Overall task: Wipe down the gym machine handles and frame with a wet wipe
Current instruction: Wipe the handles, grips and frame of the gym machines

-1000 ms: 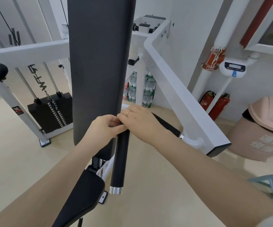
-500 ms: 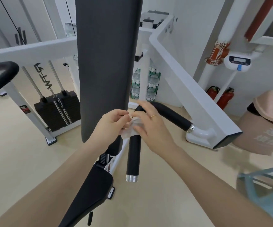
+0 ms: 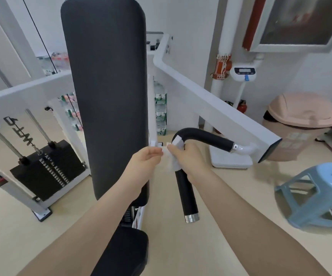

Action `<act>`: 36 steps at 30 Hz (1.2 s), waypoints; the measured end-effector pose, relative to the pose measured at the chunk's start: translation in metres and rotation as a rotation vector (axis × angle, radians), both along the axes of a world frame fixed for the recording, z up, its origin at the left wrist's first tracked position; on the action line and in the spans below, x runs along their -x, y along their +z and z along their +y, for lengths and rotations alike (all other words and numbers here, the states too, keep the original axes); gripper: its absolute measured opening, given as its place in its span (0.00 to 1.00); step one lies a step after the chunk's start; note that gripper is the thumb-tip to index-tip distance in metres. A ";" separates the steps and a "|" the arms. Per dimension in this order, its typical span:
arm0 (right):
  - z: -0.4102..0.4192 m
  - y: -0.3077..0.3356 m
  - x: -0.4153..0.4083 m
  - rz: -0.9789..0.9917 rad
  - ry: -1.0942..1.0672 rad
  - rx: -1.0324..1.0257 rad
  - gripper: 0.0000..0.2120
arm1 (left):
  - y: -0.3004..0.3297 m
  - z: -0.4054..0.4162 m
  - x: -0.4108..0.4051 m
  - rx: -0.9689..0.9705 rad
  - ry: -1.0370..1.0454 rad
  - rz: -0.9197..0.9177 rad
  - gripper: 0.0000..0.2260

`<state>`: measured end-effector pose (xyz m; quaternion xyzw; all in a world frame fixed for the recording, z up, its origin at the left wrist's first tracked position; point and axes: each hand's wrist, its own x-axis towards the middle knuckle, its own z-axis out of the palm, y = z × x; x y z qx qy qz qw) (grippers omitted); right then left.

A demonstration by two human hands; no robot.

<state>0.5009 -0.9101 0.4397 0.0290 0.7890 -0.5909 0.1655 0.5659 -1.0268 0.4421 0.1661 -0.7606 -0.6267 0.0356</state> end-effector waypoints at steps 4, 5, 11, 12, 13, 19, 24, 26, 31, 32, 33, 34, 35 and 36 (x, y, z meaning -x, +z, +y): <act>0.015 -0.009 -0.023 -0.036 0.097 -0.156 0.17 | 0.002 -0.018 -0.004 -0.005 -0.009 -0.025 0.08; 0.017 -0.010 -0.026 -0.038 0.116 -0.163 0.17 | 0.002 -0.020 -0.006 -0.007 -0.019 -0.021 0.09; -0.001 0.004 -0.004 0.029 0.024 -0.095 0.27 | -0.005 -0.023 -0.008 0.046 -0.100 -0.014 0.08; 0.000 0.003 -0.007 0.047 0.033 -0.107 0.26 | -0.006 -0.023 -0.007 0.059 -0.103 -0.011 0.08; 0.004 0.000 -0.013 0.056 0.062 -0.133 0.23 | -0.007 -0.021 -0.005 0.065 -0.114 -0.010 0.08; 0.043 -0.016 -0.059 -0.011 0.253 -0.289 0.14 | -0.009 0.003 0.010 0.062 -0.250 -0.015 0.16; 0.057 -0.013 -0.070 -0.038 0.382 -0.401 0.18 | -0.009 0.015 0.019 0.040 -0.263 -0.051 0.19; 0.046 -0.011 -0.064 0.057 0.314 -0.349 0.19 | -0.008 0.015 0.019 0.027 -0.259 -0.046 0.18; 0.036 -0.021 -0.074 0.178 0.253 -0.259 0.12 | -0.005 0.016 0.019 0.043 -0.249 -0.047 0.17; 0.043 -0.024 -0.082 0.118 0.266 -0.239 0.14 | -0.005 0.017 0.018 0.037 -0.250 -0.050 0.17; 0.051 -0.025 -0.090 0.052 0.295 -0.229 0.16 | -0.005 0.017 0.017 0.028 -0.247 -0.055 0.17; 0.057 -0.025 -0.095 0.007 0.325 -0.231 0.16 | -0.004 0.017 0.016 0.021 -0.244 -0.059 0.17; 0.060 -0.025 -0.094 -0.011 0.350 -0.254 0.14 | -0.004 0.017 0.016 0.015 -0.243 -0.063 0.17; 0.060 -0.023 -0.090 -0.009 0.359 -0.277 0.11 | -0.003 0.018 0.015 0.007 -0.243 -0.066 0.17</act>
